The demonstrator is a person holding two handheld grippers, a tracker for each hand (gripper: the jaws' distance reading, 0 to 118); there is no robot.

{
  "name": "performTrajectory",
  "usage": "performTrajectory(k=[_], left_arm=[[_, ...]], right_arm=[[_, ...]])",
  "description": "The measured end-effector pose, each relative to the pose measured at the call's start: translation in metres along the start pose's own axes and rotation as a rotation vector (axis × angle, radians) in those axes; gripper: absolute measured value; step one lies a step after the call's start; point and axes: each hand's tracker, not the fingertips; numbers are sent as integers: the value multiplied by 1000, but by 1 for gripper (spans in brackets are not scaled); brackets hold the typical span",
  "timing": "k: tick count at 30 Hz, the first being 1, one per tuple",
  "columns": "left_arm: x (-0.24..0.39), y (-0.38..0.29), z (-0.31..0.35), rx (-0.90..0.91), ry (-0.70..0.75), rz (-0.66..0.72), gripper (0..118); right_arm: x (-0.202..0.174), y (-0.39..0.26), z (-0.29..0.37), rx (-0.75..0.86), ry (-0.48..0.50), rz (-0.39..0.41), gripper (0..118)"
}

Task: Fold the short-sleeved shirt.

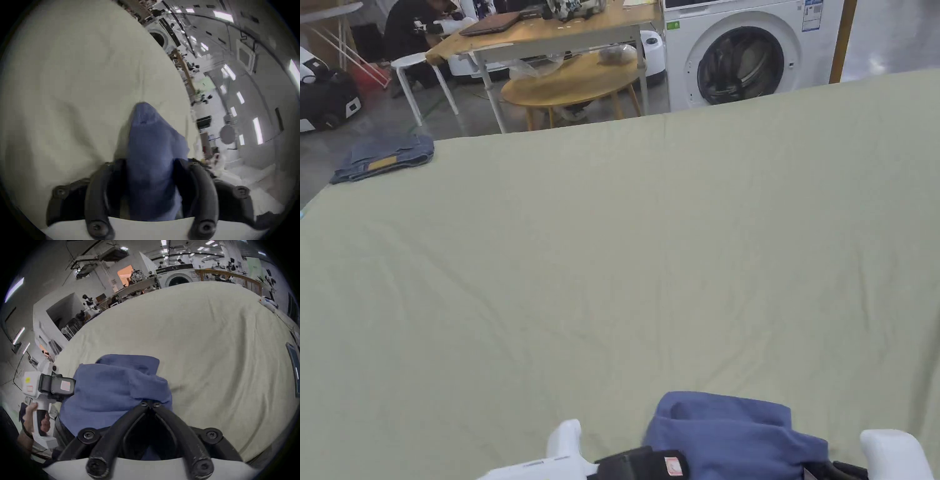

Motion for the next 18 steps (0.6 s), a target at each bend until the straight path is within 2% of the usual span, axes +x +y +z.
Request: performTrajectory(k=[1,2,4,7,9,11,15,18], left_arm=[[-5,-2,-1,21,-80,7,37],[-6,-3,-2,37,-86,8,28],[-8,-2,1,51,-27,-15,23],[3,-4,18,93,-80,-47,23],[7,6,43,116,-97,-25,23],[10,20,97,231,-80,-59,23],[-17,48,215,407,132,-79,23],[-58,65,290,483,298,28,23]], right_arm=[[0,0,0,-1,-1,-2,0],[-1,0,0,2,-5,-5,0],[-1,0,1,3,4,-13,0],[0,6,12,10,39,-36,0],[1,8,22,52,102,-71,0],[0,13,33,76,107,-70,0],[6,18,35,77,132,-96,0],[10,16,29,70,158,-142,0]])
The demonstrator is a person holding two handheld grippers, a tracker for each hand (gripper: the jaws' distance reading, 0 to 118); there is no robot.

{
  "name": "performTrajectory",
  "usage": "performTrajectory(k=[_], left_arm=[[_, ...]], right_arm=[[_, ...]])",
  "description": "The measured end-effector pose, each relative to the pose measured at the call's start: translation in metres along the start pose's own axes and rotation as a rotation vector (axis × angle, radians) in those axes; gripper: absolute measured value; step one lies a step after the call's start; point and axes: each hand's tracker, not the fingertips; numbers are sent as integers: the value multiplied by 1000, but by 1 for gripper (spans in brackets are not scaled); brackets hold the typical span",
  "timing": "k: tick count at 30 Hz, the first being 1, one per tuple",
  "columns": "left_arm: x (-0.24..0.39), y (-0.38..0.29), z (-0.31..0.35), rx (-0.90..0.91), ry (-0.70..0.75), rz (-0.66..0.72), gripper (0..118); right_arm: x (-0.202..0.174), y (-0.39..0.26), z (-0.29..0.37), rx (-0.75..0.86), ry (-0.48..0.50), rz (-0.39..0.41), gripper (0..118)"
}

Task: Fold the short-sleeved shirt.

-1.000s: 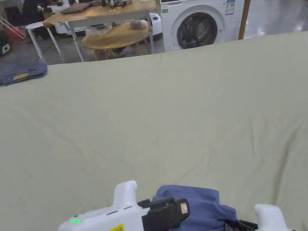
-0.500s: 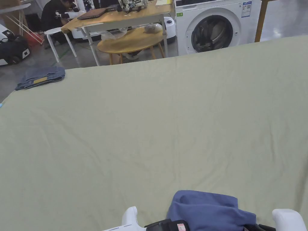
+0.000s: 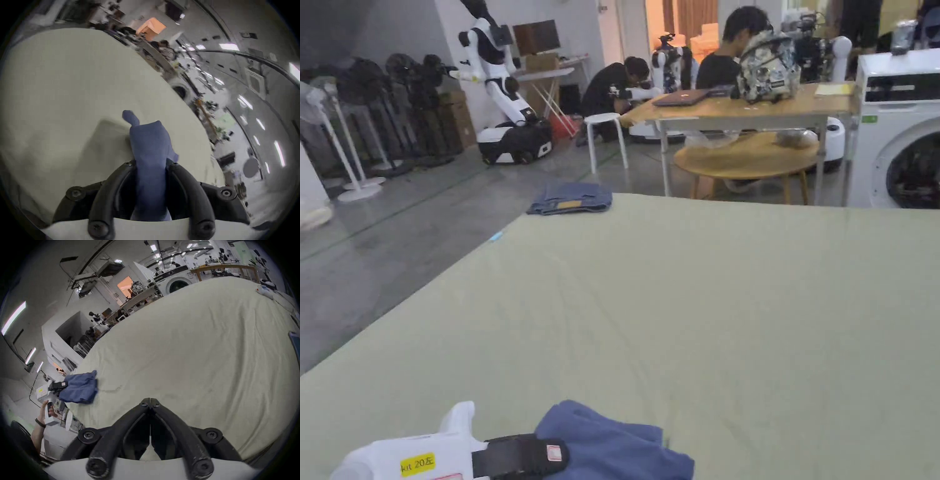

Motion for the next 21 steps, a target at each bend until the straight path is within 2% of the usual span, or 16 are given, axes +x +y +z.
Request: performTrajectory(k=[5,6,8,9,11,13,14,17,21], left_arm=[[-43,42,16,14,158,32,23],[-47,50,12,6,182,32,26],[-38,54,4,-7,241,53,50],[-35,59,4,15,312,37,54],[-13,75,13,63,457,-94,54],[16,85,25,100,594,-243,54],[27,90,36,143,569,-323,54],[74,88,61,254,406,-408,54],[140,58,78,441,296,-599,54]], right_arm=[[2,1,-11,-35,-6,-3,0],[2,2,-13,-40,3,-5,0],[1,6,-12,-40,12,-7,0],[1,9,-11,-42,15,-10,0],[0,17,-6,-39,24,5,0],[0,25,1,-12,-11,72,0],[-2,28,6,3,-32,91,0],[-3,42,13,39,-46,111,0],[-26,67,30,173,-79,223,0]])
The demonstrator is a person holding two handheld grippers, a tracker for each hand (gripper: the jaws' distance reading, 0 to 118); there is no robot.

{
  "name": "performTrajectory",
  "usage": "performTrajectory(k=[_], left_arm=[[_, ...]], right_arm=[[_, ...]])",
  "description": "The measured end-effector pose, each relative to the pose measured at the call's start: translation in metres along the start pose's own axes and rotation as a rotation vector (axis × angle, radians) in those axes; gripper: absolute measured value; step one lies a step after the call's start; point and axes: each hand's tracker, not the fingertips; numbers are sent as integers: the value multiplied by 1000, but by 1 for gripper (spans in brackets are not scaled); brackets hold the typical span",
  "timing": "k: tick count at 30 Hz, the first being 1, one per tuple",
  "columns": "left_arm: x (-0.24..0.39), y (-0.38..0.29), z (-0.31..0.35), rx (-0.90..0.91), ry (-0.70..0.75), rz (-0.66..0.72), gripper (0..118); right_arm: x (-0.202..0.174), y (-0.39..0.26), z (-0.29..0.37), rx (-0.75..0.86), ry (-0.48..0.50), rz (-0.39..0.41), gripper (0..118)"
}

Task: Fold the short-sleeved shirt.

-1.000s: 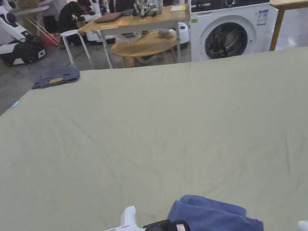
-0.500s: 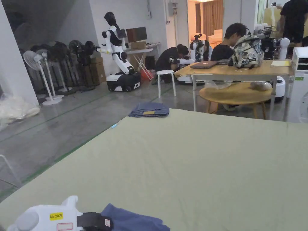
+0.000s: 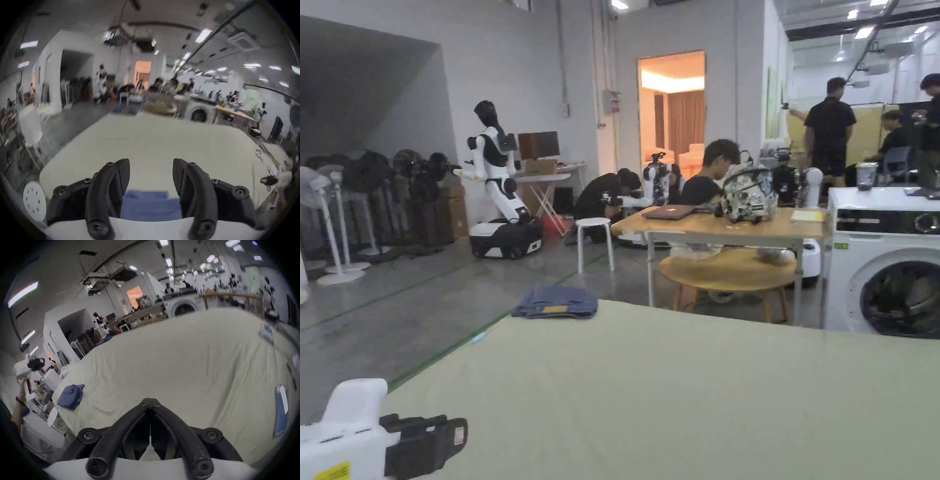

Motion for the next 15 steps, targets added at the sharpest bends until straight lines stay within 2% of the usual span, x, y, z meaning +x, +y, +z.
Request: performTrajectory(k=[3,4,6,8,9,11,13,15], left_arm=[[52,-6,20,144,-69,-71,53],[70,-10,23,182,-88,-89,50],[117,-26,29,217,-107,-119,36],[150,-41,26,221,-127,-154,31],[163,-46,26,236,-143,-160,14],[189,-54,24,250,-226,-156,0],[204,-61,29,269,-290,-94,0],[217,-60,32,314,-294,-123,0]], right_arm=[[-18,24,16,120,-42,136,0],[-25,30,22,167,-56,179,0],[-34,41,31,242,-55,234,0],[-39,46,34,281,-49,247,0],[-39,47,34,289,-50,245,0],[-44,49,35,315,-71,252,0],[-44,51,34,339,-100,257,0],[-44,53,37,359,-141,275,0]])
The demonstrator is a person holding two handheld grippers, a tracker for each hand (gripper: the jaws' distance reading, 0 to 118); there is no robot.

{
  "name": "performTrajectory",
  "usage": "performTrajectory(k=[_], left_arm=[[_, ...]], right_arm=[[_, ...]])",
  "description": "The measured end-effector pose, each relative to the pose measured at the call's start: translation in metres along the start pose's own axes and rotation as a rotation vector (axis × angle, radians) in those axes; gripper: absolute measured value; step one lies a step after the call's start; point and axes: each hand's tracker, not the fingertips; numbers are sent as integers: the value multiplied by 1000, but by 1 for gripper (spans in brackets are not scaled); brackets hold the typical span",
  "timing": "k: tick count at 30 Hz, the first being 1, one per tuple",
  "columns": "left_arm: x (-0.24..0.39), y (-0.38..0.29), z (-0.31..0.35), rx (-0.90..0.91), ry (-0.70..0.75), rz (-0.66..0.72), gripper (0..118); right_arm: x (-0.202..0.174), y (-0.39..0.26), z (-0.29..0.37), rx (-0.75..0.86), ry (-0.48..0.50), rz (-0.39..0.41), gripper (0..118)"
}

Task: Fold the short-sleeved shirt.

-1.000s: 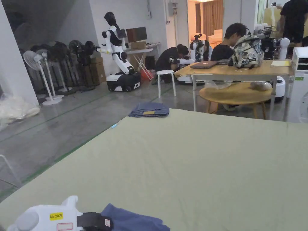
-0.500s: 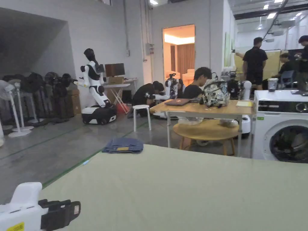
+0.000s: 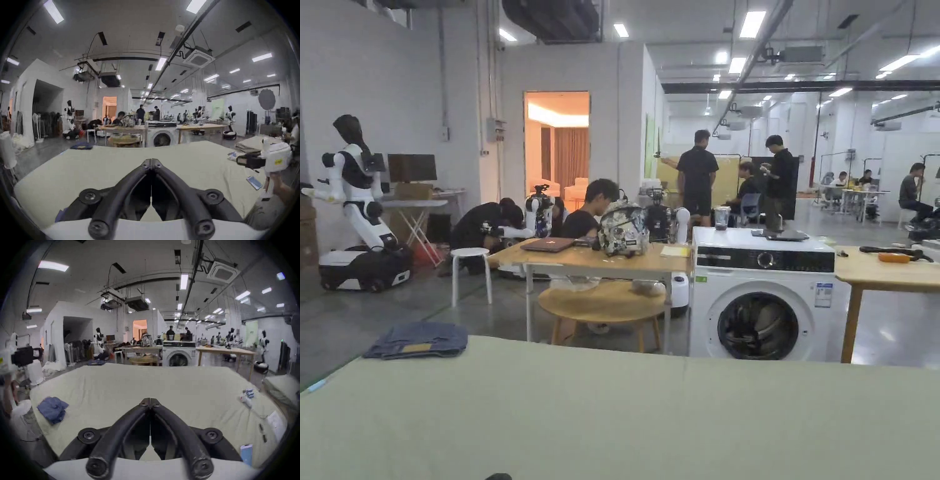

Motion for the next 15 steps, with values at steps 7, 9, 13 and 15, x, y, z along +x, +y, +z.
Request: performTrajectory(k=[7,9,13,15], left_arm=[[22,2,2,-19,42,-16,0],[25,0,3,-16,92,-57,0],[31,0,4,-43,106,-134,0],[31,0,3,-47,105,-131,0]], right_arm=[[1,-6,21,50,-147,9,0],[1,-8,25,47,-124,2,0],[-1,-11,28,53,-141,14,0],[0,-12,27,59,-140,-14,0]])
